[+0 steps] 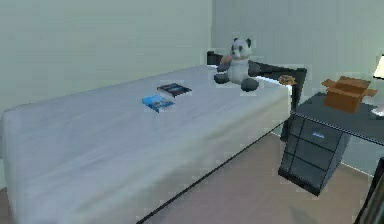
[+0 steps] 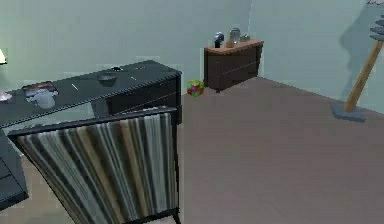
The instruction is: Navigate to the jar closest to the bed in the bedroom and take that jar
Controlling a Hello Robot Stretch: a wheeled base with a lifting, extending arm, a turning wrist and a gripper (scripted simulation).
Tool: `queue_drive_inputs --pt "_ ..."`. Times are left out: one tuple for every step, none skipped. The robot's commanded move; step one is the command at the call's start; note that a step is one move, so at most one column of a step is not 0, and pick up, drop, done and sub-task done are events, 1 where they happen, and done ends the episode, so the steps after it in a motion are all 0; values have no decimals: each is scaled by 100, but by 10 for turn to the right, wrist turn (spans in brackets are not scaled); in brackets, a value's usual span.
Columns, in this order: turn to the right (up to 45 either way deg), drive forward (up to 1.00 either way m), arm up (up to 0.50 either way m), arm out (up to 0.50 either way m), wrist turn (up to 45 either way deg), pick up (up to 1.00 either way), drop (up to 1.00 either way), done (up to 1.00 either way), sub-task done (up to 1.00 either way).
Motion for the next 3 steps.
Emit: queue_drive_inputs --pt "150 0 0 0 0 0 0 0 0" --pt "0 70 0 0 0 0 0 0 0" --pt "330 0 0 0 0 0 0 0 0"
